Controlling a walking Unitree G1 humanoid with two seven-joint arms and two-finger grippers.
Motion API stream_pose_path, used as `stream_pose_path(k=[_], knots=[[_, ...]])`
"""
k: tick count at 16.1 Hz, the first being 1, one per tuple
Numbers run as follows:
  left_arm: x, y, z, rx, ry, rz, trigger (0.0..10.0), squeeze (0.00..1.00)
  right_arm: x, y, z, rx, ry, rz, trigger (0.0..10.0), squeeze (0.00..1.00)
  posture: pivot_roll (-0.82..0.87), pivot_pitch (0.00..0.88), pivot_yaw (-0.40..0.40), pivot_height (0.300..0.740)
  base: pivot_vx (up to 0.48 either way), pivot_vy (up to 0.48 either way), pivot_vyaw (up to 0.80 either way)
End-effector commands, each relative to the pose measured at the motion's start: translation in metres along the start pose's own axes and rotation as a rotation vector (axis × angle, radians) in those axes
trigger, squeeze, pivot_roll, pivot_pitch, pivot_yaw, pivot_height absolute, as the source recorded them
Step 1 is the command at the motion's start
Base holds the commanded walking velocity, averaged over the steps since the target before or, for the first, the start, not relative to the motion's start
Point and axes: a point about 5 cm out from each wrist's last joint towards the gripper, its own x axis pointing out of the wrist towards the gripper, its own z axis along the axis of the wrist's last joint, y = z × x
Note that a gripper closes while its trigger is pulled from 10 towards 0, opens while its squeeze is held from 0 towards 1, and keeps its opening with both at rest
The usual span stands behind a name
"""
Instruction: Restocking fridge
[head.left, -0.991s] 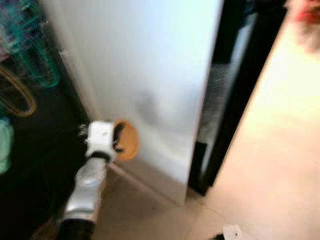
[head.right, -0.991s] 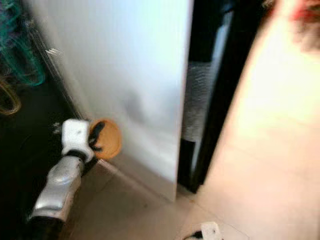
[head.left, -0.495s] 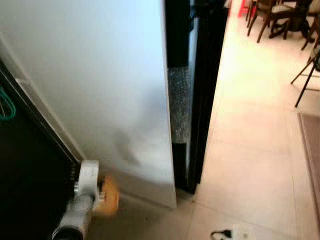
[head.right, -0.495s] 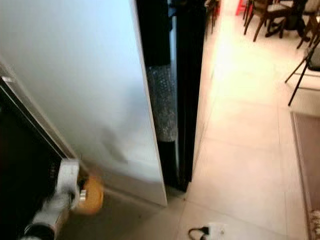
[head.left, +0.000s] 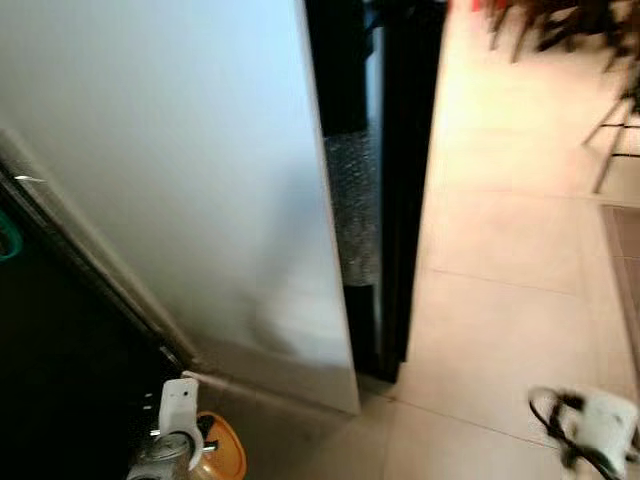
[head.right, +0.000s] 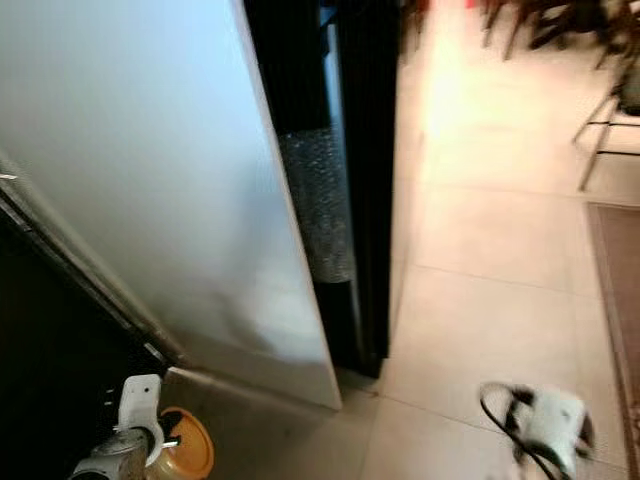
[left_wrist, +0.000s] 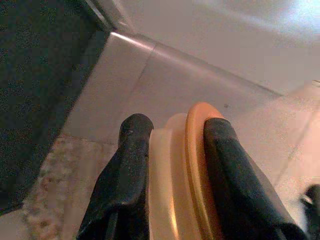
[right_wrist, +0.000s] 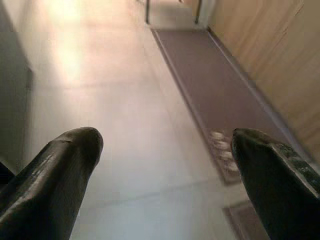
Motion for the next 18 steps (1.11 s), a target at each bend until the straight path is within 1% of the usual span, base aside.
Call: stream_pose_path(k=[1, 2, 3, 4, 5, 6, 7, 8, 9, 10, 11, 12, 13, 14, 16, 18], knots=[[0.000, 0.007, 0.000, -0.010, -0.008, 0.021, 10.0, 0.00, -0.009, 0.010, -0.009, 0.016, 0.016, 0.035, 10.0, 0.00, -0.36, 0.000, 0.190, 0.740, 0.000, 0.000, 0.00], [-0.001, 0.007, -0.001, -0.020, -0.009, 0.021, 10.0, 0.00, -0.009, 0.012, -0.005, 0.014, -0.014, 0.051, 10.0, 0.00, -0.36, 0.000, 0.180, 0.740, 0.000, 0.000, 0.00], [-0.001, 0.008, -0.005, -0.050, -0.008, 0.026, 10.0, 0.00, -0.007, 0.021, 0.007, -0.004, -0.082, 0.114, 10.0, 0.00, -0.36, 0.000, 0.168, 0.740, 0.000, 0.000, 0.00], [-0.002, 0.008, -0.007, -0.060, -0.007, 0.026, 10.0, 0.00, -0.006, 0.024, 0.010, -0.003, -0.102, 0.135, 10.0, 0.00, -0.36, 0.000, 0.162, 0.740, 0.000, 0.000, 0.00], [-0.003, 0.009, -0.013, -0.069, 0.002, 0.020, 10.0, 0.00, -0.005, 0.033, 0.024, 0.006, -0.173, 0.201, 10.0, 0.00, -0.35, 0.000, 0.154, 0.740, 0.000, 0.000, 0.00], [-0.003, 0.008, -0.015, -0.078, 0.004, 0.016, 10.0, 0.00, -0.005, 0.036, 0.028, 0.002, -0.193, 0.216, 10.0, 0.00, -0.34, 0.000, 0.146, 0.740, 0.000, 0.000, 0.00], [-0.004, 0.008, -0.020, -0.075, 0.010, 0.017, 10.0, 0.00, -0.004, 0.044, 0.040, 0.002, -0.246, 0.258, 10.0, 0.00, -0.33, 0.000, 0.136, 0.740, 0.000, 0.000, 0.00], [-0.007, 0.013, -0.033, -0.093, 0.044, 0.028, 10.0, 0.00, -0.007, 0.065, 0.062, 0.006, -0.329, 0.343, 10.0, 0.00, -0.34, 0.000, 0.135, 0.740, 0.000, 0.000, 0.00], [-0.010, 0.017, -0.043, -0.102, 0.076, 0.038, 10.0, 0.00, -0.011, 0.080, 0.075, 0.016, -0.381, 0.418, 10.0, 0.00, -0.34, 0.000, 0.133, 0.740, 0.000, 0.000, 0.00], [-0.011, 0.018, -0.048, -0.112, 0.093, 0.036, 10.0, 0.00, -0.017, 0.090, 0.083, 0.034, -0.411, 0.467, 10.0, 0.00, -0.33, 0.000, 0.127, 0.740, 0.000, 0.000, 0.00], [-0.013, 0.021, -0.055, -0.120, 0.110, 0.028, 10.0, 0.00, -0.028, 0.104, 0.092, 0.063, -0.443, 0.536, 10.0, 0.00, -0.32, 0.000, 0.118, 0.740, 0.000, 0.000, 0.00], [-0.015, 0.026, -0.059, -0.130, 0.121, 0.035, 10.0, 0.00, -0.035, 0.115, 0.096, 0.074, -0.448, 0.577, 10.0, 0.00, -0.31, 0.000, 0.110, 0.740, 0.000, 0.000, 0.00], [-0.016, 0.029, -0.060, -0.135, 0.126, 0.042, 10.0, 0.00, -0.037, 0.118, 0.097, 0.081, -0.451, 0.585, 10.0, 0.00, -0.31, 0.000, 0.109, 0.740, 0.000, 0.000, 0.00], [-0.018, 0.035, -0.064, -0.156, 0.130, 0.062, 10.0, 0.00, -0.040, 0.125, 0.101, 0.094, -0.456, 0.592, 10.0, 0.00, -0.30, 0.000, 0.105, 0.740, 0.000, 0.000, 0.00], [-0.021, 0.042, -0.070, -0.175, 0.145, 0.083, 10.0, 0.00, -0.041, 0.127, 0.103, 0.122, -0.443, 0.572, 10.0, 0.00, -0.28, 0.000, 0.108, 0.740, 0.127, 0.000, 0.00], [-0.024, 0.046, -0.078, -0.171, 0.166, 0.090, 10.0, 0.00, -0.043, 0.132, 0.108, 0.125, -0.435, 0.572, 10.0, 0.00, -0.28, 0.000, 0.111, 0.740, 0.309, 0.000, 0.00]])
